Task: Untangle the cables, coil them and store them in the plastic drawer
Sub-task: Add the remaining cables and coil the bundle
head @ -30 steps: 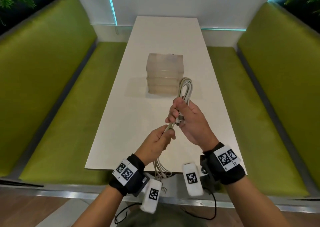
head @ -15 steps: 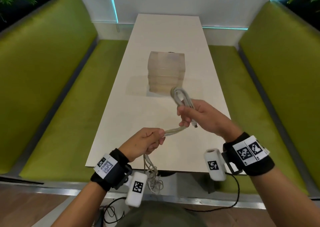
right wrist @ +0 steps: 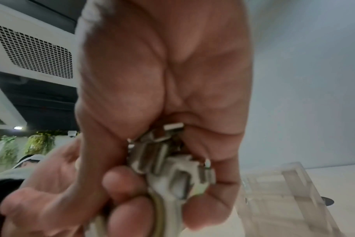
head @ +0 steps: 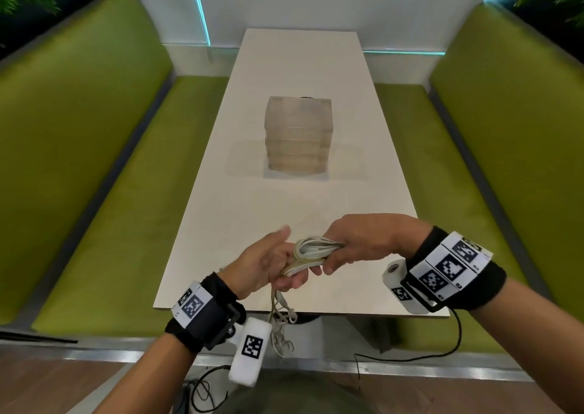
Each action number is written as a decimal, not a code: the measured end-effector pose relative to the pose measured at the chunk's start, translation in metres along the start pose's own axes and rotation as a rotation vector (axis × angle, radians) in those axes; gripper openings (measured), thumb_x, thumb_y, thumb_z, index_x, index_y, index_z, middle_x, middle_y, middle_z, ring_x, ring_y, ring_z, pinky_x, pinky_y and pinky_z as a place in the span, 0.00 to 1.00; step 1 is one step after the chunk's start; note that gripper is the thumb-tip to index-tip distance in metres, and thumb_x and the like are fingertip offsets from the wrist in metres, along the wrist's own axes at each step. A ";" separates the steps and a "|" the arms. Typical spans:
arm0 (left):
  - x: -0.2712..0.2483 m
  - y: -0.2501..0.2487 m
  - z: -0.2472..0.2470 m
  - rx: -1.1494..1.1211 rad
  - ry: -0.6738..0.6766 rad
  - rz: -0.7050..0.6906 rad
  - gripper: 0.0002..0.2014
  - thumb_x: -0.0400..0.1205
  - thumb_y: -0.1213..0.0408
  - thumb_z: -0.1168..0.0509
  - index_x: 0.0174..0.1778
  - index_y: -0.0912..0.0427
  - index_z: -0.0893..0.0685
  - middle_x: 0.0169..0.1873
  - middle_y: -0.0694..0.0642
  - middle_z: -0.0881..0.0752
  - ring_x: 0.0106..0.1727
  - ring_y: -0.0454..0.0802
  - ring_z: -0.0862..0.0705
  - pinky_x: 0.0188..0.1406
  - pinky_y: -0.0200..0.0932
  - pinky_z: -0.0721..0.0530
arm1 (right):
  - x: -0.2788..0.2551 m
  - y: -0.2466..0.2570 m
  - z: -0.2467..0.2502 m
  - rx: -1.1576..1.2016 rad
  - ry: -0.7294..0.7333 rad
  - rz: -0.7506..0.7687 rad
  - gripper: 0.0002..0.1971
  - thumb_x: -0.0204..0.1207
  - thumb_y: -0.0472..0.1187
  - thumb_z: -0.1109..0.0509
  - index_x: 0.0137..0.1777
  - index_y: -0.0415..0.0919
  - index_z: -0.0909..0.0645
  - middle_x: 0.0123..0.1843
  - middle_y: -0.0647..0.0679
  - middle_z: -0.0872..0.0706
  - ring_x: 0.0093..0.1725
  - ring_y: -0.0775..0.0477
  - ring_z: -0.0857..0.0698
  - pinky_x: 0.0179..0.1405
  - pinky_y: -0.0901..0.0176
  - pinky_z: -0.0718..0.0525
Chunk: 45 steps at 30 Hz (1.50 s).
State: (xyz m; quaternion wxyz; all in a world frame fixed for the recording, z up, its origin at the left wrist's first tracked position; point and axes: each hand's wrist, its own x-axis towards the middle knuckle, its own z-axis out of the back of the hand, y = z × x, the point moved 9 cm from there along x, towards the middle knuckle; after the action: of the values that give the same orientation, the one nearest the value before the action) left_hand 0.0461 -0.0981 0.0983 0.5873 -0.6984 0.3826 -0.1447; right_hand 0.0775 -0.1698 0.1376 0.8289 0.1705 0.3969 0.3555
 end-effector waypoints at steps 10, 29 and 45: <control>0.009 0.036 0.002 0.386 0.007 0.295 0.32 0.78 0.32 0.47 0.48 0.62 0.18 0.28 0.47 0.19 0.26 0.45 0.27 0.30 0.39 0.27 | 0.030 -0.005 -0.034 -0.410 0.000 -0.032 0.09 0.80 0.43 0.35 0.55 0.47 0.15 0.60 0.49 0.24 0.58 0.49 0.29 0.56 0.54 0.24; 0.004 0.042 0.007 0.413 -0.023 0.238 0.34 0.76 0.35 0.41 0.41 0.70 0.18 0.25 0.56 0.28 0.24 0.46 0.35 0.23 0.34 0.36 | 0.024 -0.013 -0.063 0.486 0.121 0.007 0.19 0.81 0.44 0.33 0.58 0.25 0.21 0.29 0.46 0.21 0.22 0.55 0.21 0.28 0.61 0.21; -0.003 0.018 0.032 0.228 -0.257 -0.121 0.12 0.85 0.58 0.45 0.39 0.57 0.24 0.23 0.48 0.25 0.31 0.51 0.16 0.39 0.42 0.17 | -0.023 -0.003 0.050 0.213 -0.218 0.030 0.16 0.82 0.48 0.34 0.33 0.41 0.24 0.25 0.51 0.21 0.24 0.49 0.22 0.28 0.55 0.23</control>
State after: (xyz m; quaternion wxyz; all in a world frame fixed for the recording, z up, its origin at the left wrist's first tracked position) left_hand 0.0583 -0.0737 0.0735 0.6970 -0.6618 0.2425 -0.1318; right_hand 0.1081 -0.1883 0.1799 0.8388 0.3009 0.3375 0.3034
